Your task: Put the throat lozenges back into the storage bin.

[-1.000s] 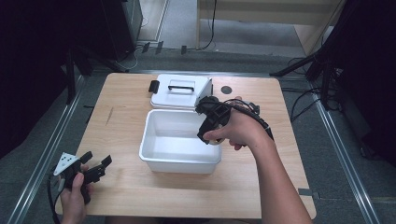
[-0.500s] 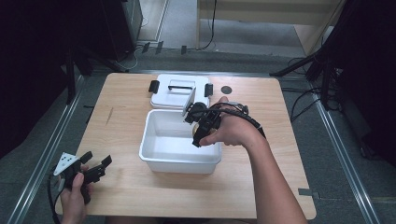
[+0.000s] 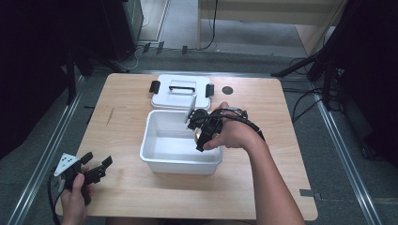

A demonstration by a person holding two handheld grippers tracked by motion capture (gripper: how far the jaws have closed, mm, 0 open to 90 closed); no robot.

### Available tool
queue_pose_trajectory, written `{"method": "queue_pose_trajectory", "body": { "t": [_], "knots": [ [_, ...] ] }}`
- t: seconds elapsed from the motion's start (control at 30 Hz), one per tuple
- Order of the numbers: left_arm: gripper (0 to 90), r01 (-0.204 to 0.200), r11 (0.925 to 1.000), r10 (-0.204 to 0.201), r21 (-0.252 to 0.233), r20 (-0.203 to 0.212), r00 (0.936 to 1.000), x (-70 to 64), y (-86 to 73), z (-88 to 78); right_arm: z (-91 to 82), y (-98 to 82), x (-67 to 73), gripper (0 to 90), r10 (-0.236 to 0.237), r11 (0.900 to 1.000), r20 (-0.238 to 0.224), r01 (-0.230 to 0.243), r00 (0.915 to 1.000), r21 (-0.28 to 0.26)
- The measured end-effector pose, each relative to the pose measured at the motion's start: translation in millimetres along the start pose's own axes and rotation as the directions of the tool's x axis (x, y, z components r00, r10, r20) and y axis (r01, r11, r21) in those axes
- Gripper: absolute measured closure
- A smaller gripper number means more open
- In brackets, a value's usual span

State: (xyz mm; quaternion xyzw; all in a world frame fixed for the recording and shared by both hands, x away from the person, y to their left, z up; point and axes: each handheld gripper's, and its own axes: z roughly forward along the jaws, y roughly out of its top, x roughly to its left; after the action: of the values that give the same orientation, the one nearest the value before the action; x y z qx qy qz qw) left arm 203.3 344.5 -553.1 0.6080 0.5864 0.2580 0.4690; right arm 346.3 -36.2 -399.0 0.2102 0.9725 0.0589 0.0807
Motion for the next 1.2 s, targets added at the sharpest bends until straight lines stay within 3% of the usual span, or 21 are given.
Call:
{"method": "queue_pose_trajectory", "body": {
  "t": [0.7, 1.2],
  "knots": [
    [14.6, -0.002, 1.0000, 0.002, 0.004, 0.000, 1.0000, 0.0, 0.0, -0.3, 26.5, -9.2, -3.1, 20.3, -0.004, 1.000, -0.026, 0.003, 0.9996, -0.006],
    [14.6, -0.004, 1.0000, 0.004, 0.003, 0.000, 1.0000, -0.1, 0.0, -0.3, 32.6, -10.0, 0.1, 22.0, -0.010, 1.000, 0.002, 0.010, 1.0000, -0.013]
  ]
}}
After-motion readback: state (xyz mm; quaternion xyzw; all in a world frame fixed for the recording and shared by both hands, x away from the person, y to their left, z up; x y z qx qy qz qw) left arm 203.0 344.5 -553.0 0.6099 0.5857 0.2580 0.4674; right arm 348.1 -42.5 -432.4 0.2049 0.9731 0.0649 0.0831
